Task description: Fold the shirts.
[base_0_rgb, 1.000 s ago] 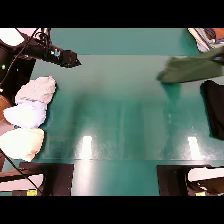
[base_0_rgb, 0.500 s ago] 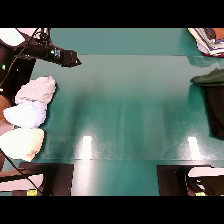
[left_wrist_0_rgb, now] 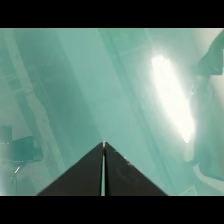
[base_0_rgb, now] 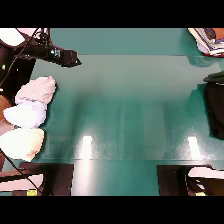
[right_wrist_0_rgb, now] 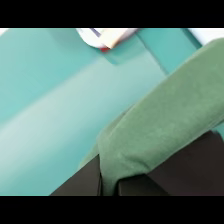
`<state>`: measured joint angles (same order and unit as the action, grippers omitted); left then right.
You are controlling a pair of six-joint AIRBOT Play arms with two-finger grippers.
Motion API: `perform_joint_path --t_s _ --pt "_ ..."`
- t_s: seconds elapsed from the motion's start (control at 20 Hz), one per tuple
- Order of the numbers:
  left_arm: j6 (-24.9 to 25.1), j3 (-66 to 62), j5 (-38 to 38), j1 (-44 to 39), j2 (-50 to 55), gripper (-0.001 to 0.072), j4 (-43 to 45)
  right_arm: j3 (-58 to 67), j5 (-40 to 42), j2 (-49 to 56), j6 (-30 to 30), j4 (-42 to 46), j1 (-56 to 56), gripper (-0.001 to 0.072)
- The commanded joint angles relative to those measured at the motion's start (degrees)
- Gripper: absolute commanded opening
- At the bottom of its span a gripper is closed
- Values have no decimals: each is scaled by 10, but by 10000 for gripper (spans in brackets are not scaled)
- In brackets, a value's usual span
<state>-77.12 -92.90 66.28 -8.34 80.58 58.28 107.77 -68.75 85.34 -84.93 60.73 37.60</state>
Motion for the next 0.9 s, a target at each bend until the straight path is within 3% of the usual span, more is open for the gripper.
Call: perform_joint_path --t_s 0.0,0.4,0.6,0.85 --pt "0 0 4 0 0 28 0 -77 -21 -58 -4 61 4 16" --pt "11 0 4 0 0 28 0 -270 -110 -164 -5 70 80 32" --pt "11 0 4 0 0 28 0 -349 -116 -197 16 71 141 435" --pt "11 0 7 0 0 28 0 -361 -138 -211 28 68 206 458"
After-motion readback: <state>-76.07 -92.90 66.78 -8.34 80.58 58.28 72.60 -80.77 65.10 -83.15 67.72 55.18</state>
